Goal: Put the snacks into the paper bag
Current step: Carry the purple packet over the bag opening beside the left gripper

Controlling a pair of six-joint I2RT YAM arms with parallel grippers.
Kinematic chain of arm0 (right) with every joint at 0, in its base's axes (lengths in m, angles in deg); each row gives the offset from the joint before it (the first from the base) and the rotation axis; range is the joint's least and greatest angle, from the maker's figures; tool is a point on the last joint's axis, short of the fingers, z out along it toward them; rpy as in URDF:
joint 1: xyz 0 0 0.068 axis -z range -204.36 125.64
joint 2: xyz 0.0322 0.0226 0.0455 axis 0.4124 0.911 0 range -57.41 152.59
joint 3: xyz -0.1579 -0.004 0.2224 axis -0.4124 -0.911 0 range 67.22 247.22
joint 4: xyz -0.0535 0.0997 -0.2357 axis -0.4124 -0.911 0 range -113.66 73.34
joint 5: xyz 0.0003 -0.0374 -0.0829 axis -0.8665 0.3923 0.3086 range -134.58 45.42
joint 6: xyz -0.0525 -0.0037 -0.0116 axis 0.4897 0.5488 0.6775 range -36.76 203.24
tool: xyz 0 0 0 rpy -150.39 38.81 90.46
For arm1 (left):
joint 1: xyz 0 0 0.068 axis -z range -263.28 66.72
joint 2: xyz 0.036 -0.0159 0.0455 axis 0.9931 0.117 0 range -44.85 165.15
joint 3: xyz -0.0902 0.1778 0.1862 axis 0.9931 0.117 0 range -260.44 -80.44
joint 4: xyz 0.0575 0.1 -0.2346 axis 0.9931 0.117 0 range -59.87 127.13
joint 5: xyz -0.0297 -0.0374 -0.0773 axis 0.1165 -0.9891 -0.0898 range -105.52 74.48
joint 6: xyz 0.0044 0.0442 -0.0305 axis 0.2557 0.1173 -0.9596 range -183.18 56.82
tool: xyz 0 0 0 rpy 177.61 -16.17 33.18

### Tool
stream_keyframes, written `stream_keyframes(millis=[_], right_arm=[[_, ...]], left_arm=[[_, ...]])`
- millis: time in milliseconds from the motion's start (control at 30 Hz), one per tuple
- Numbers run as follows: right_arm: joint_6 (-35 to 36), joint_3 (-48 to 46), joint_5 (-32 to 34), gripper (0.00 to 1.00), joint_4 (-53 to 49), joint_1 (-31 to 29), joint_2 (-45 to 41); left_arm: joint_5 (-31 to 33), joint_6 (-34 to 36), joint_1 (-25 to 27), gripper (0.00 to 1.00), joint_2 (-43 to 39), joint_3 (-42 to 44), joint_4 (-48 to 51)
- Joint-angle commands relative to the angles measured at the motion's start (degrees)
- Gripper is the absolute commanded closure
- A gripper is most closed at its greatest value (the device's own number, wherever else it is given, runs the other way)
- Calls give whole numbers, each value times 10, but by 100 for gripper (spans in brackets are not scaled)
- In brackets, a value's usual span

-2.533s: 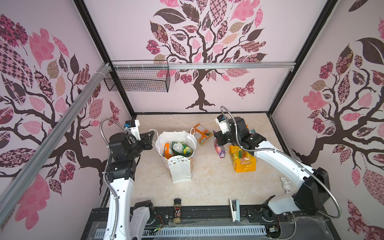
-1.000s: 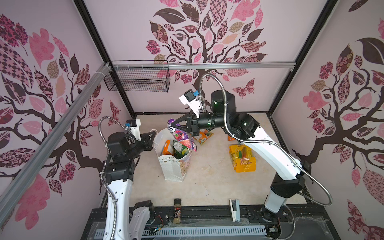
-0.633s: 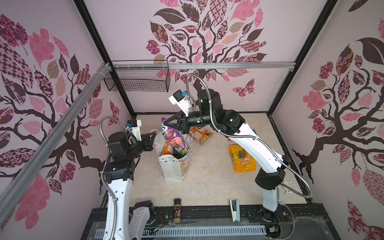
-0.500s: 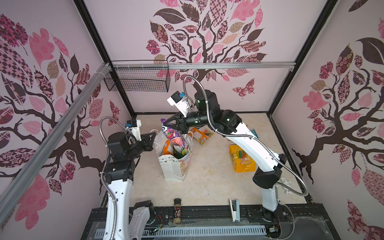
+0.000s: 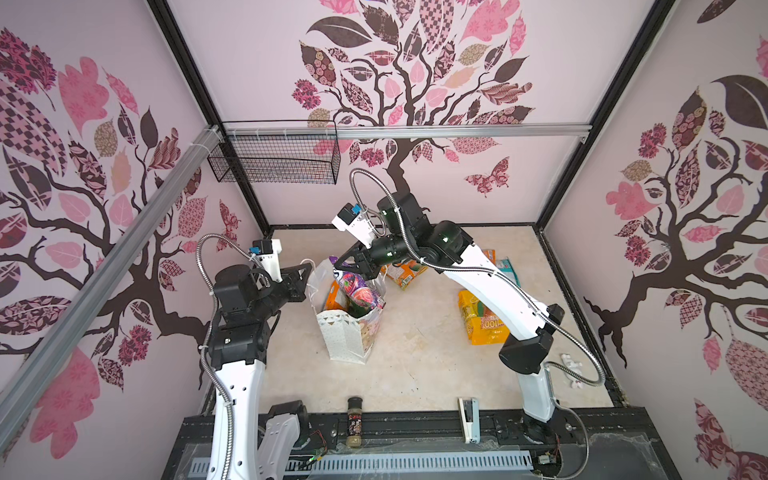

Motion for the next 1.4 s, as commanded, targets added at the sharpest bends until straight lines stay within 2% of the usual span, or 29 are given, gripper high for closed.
stream_keyframes(millis=[0,133,400,633,867,1133,1267,1367], right_arm=[[14,29,-20,100,-34,-2,31],[4,30,-41,100,-34,-3,39],[-24,29,-139,100,-30,-9,50],[-45,24,-176,100,-27,-14,61],[-61,23,-148,100,-25,-14,65],[-78,12,-145,100,-24,-14,69],[-79,12,-89,100,-30,-15,65],[-66,14,-2,100,-40,-25,63]], left_arm=[[-8,-4,2,100,-4,7,-12],[-9,-5,2,100,-4,6,-13],[-8,-10,2,100,-6,12,-20],[-10,-10,2,100,-6,13,-20],[-8,-9,2,100,-9,14,-18],[-11,-10,2,100,-7,14,-19],[-10,-9,2,100,-8,15,-19],[-10,-10,2,100,-7,16,-19]])
